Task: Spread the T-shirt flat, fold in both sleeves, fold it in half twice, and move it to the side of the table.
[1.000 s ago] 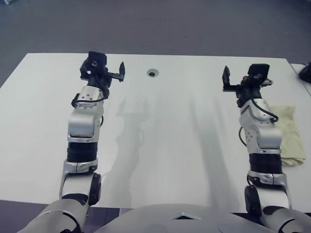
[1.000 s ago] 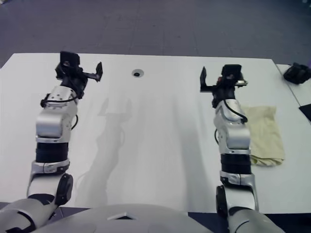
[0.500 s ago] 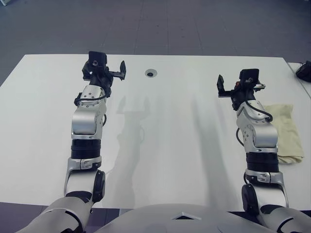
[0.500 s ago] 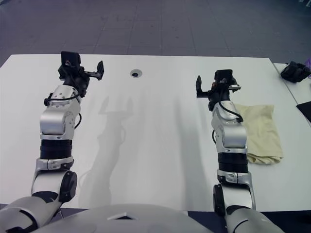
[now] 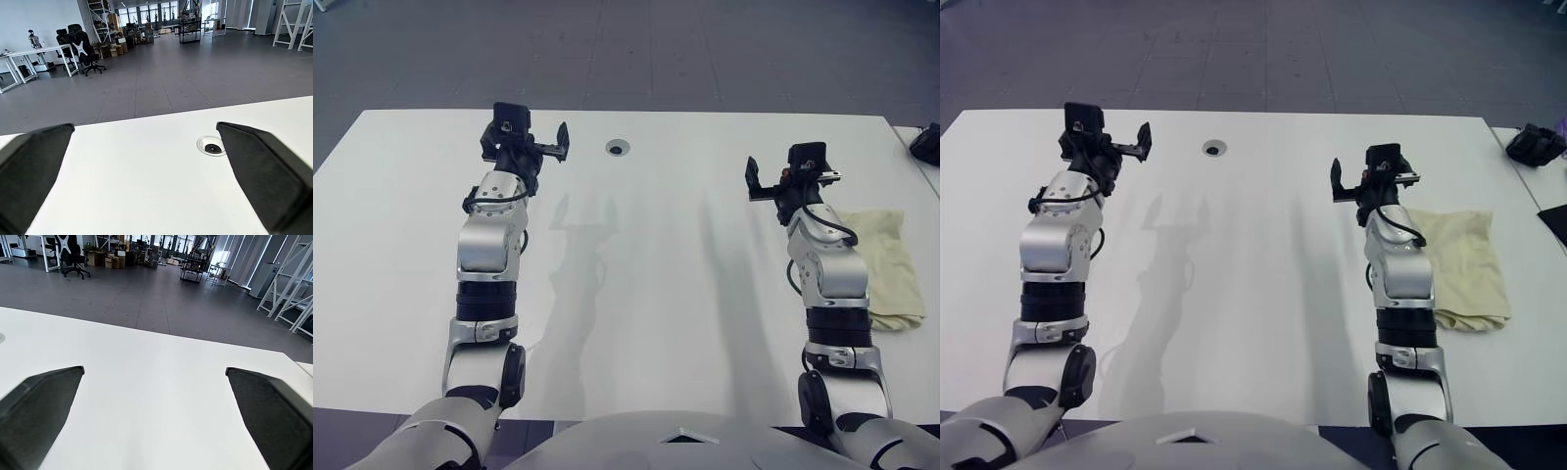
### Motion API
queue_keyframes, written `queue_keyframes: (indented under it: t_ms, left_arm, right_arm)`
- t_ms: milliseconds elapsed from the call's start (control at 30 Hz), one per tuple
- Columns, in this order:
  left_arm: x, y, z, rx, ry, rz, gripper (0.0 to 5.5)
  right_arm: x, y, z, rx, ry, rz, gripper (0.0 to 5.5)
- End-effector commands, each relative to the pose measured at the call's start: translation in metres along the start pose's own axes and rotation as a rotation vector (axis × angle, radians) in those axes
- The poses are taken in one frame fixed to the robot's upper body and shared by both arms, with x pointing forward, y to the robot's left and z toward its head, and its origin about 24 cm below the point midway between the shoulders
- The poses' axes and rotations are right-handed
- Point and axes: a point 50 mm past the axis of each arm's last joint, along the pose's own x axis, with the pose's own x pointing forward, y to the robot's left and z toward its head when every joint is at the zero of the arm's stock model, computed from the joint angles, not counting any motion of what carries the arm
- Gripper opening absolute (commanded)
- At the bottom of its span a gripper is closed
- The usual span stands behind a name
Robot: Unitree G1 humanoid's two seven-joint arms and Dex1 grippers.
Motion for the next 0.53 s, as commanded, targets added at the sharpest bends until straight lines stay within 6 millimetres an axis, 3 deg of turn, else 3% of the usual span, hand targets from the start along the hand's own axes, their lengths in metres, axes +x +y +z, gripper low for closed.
queue_keyframes:
  t_ms: [33,533]
  left_arm:
    - [-0.002,0.005,0.001,0.003,0.001,0.019,5.4]
    - [0.005,0.002,0.005,-0.008,-0.021,0.028,5.4]
  right_arm:
    - [0.003,0.005,0.005,-0.003,-0.009,0.021,5.38]
    - [0.014,0.003,0.014,-0.017,-0.031,0.023,5.38]
